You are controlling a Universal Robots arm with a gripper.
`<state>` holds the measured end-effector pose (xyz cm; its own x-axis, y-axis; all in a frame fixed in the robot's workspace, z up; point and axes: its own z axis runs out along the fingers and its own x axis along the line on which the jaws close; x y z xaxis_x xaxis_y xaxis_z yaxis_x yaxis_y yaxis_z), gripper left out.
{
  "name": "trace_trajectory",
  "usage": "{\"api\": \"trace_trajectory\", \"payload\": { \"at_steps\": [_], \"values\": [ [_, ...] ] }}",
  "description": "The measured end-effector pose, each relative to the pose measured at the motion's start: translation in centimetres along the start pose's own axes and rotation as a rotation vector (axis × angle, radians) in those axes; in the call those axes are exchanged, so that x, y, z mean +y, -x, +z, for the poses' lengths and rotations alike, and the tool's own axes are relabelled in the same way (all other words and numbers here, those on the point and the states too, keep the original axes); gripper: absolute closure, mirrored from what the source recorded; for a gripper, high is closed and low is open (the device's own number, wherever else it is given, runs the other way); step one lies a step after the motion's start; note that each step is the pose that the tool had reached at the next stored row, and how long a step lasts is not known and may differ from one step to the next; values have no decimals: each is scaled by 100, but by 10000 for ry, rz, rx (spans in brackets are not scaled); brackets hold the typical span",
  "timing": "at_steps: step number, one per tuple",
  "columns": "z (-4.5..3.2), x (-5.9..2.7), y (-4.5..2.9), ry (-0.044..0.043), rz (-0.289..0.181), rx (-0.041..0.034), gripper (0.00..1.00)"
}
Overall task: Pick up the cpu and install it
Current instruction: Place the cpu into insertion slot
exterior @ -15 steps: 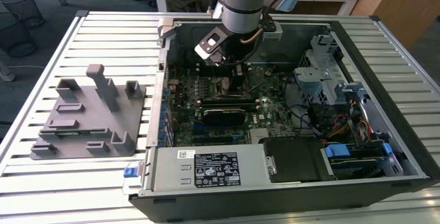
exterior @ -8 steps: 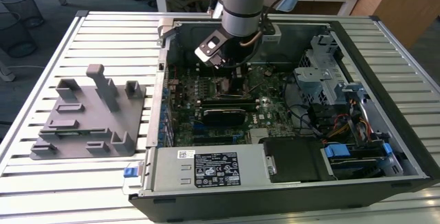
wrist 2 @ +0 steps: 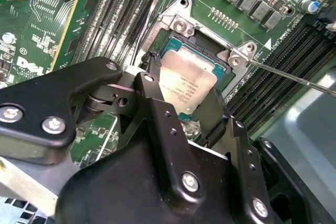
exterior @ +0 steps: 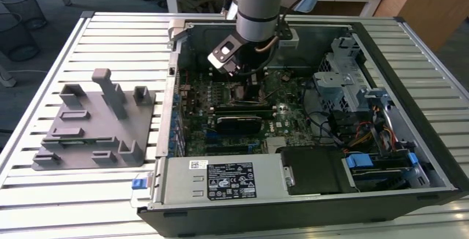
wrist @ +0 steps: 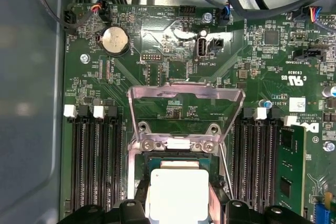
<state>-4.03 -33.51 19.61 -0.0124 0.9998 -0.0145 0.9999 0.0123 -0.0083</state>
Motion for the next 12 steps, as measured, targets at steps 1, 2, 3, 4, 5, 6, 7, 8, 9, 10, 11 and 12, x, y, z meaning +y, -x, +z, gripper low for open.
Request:
{"api": "trace_trajectory", "payload": {
  "at_steps": [1,2,3,4,5,6,7,8,9,10,11,12],
  "values": [
    [4,0,0,0,1,0,47],
    [8,0,0,0,0,-1,47],
    [11,0,0,-2,1,-3,47],
    [14,0,0,-3,1,-4,47],
    [17,0,0,-3,0,-4,47],
    [21,0,0,-2,1,-5,47],
    [24,0,0,-2,0,-4,47],
    [25,0,0,-2,0,-4,47],
    [26,0,0,-1,0,-2,47],
    [26,0,0,-1,0,-1,47],
    [27,0,0,-1,1,-1,47],
    [27,0,0,-1,0,-2,47]
  ]
}}
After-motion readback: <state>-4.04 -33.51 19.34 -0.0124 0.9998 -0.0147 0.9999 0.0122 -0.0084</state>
